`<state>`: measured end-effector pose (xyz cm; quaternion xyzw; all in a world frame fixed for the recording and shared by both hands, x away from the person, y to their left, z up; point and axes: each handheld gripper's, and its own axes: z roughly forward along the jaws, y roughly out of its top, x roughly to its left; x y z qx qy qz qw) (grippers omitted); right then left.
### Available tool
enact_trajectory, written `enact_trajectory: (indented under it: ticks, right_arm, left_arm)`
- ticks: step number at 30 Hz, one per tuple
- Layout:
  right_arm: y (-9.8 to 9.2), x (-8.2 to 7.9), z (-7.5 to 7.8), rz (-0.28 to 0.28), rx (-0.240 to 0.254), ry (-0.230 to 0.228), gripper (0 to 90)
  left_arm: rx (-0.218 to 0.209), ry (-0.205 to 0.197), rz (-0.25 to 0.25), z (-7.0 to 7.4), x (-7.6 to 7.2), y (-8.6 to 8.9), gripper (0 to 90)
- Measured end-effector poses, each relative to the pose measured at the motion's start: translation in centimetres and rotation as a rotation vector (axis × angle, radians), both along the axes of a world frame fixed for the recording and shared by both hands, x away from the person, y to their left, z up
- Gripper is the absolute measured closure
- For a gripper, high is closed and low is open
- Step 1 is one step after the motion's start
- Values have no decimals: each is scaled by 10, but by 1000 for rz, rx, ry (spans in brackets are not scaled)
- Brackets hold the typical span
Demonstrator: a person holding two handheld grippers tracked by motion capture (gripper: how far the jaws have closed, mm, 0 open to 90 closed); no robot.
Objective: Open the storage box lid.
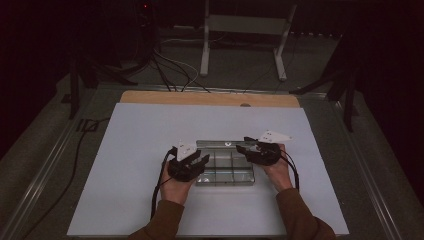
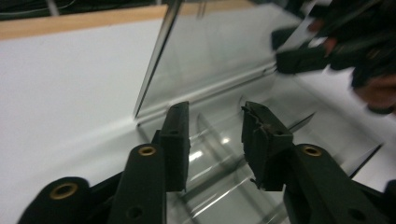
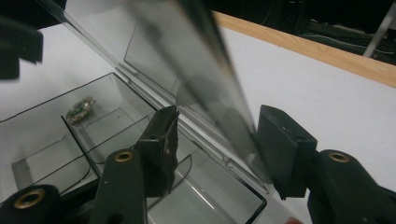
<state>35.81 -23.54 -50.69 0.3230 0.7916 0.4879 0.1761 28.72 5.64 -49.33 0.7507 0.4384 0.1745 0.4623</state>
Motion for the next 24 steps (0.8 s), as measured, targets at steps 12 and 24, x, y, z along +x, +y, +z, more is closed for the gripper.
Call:
enact_trajectory:
  ticks: [12,24]
  right_arm:
    - [-1,2,-1,-5,21,9,494]
    - [-1,6,0,-28,44,22,504]
  left_arm:
    - [33,33,1,-20,-13,5,553]
    - [41,65,31,-36,-19,10,524]
